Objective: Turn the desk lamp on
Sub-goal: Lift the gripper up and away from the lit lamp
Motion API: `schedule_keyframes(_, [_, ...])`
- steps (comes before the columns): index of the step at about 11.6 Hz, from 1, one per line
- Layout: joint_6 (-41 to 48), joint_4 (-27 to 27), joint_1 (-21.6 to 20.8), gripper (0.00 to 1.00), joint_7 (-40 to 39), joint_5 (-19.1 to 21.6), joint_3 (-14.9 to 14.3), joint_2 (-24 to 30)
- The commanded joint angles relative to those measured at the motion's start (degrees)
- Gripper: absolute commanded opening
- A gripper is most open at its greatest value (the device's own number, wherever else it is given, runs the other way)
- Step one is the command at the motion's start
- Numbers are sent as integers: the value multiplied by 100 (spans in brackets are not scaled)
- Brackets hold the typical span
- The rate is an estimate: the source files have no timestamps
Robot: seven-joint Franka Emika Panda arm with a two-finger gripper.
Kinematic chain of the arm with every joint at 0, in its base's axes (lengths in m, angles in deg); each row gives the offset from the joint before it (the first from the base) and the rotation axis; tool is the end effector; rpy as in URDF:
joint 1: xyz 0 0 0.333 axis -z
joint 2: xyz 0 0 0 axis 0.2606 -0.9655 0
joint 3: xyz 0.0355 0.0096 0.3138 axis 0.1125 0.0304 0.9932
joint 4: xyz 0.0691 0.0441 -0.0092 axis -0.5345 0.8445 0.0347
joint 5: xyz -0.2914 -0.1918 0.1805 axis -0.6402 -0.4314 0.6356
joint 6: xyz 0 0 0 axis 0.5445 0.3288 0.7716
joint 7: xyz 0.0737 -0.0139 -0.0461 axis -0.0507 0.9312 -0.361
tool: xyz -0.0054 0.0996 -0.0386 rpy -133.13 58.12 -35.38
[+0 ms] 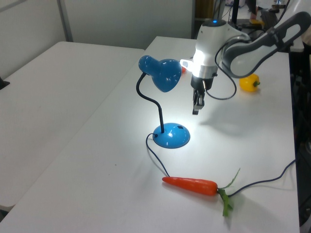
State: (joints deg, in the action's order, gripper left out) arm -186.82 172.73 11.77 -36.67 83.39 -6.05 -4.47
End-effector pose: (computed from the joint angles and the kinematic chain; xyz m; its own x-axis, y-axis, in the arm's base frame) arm 0.5800 0.1460 0.3679 0.9112 0.3960 0.1139 0.3922 -0.9183 0.0546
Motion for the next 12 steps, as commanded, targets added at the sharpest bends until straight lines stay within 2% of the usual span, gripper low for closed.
schedule_keyframes(1, [1559,-524,569,0,-46,48,5,394])
schedule_keyframes(3, [2510,-1244,808,0,-3,48,-39,430])
schedule_keyframes(6, [3540,-2090,739,0,6,48,-416,632])
schedule_keyframes(9, [3911,-2469,633,2,322,57,-522,808])
schedule_keyframes(12, [3956,-2496,99,7,629,66,-890,895])
